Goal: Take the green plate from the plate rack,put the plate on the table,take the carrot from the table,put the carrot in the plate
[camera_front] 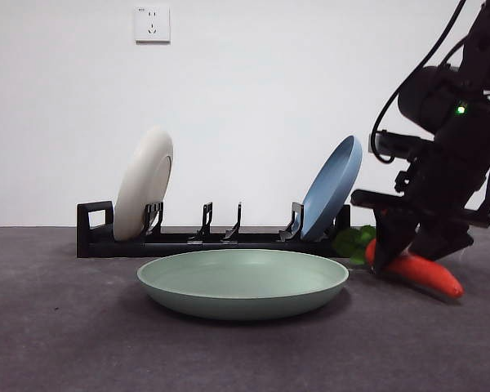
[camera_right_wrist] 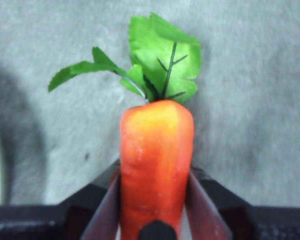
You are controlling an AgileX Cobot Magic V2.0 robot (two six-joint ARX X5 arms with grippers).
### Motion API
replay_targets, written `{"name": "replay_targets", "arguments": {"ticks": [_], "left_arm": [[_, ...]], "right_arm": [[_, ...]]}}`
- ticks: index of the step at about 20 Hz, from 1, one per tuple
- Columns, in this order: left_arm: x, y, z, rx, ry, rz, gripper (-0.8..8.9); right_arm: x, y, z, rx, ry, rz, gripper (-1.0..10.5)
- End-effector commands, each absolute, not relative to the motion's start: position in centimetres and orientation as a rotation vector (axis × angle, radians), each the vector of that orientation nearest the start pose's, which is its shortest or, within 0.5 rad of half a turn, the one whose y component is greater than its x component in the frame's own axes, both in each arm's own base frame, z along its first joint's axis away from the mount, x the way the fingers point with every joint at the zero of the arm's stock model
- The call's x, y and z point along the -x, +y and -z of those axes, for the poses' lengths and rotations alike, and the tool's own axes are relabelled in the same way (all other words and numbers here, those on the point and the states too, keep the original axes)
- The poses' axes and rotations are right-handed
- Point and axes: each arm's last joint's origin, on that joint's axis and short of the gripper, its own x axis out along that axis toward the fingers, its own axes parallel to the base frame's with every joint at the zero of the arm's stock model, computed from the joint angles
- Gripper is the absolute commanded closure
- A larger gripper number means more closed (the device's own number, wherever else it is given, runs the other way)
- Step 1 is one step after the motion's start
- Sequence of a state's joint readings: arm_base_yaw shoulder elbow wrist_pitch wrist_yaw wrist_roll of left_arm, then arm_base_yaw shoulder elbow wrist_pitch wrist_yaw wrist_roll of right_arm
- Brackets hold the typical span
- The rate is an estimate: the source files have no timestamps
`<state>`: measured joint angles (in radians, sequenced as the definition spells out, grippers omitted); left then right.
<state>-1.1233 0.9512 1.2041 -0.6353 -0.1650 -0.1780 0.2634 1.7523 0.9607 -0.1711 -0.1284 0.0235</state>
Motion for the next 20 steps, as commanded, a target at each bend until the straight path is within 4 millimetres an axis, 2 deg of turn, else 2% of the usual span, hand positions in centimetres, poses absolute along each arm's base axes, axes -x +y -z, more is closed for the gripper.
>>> {"name": "replay_targets", "arguments": {"ticks": [1,3,5,8,13,18,20], "left_arm": [[-8.1,-15.8,-40.0,-0.079,0.405,0.896,5.26],[-8.1,-15.8,-39.9,-0.087,0.414,0.893,5.26],[-8.1,-15.8,-39.9,-0.087,0.414,0.892,5.26],[-8.1,-15.8,-39.9,-0.087,0.415,0.894,5.26],[-8.1,-15.7,-39.7,-0.100,0.433,0.891,5.26],[-8.1,-15.7,-39.6,-0.110,0.446,0.889,5.26],[-8.0,-15.6,-39.5,-0.119,0.457,0.886,5.26]], "right_arm": [[-31.8,9.6,-17.5,0.028,0.915,-0.372,9.6],[-30.8,10.7,-19.4,0.016,0.866,-0.435,9.6],[-29.8,12.5,-20.7,0.011,0.819,-0.506,9.6],[-28.6,16.1,-20.7,0.028,0.786,-0.603,9.6],[-27.5,21.3,-18.1,0.102,0.744,-0.675,9.6],[-28.2,22.7,-13.7,0.100,0.823,-0.668,9.6],[-28.2,22.7,-13.2,0.105,0.836,-0.667,9.6]]}}
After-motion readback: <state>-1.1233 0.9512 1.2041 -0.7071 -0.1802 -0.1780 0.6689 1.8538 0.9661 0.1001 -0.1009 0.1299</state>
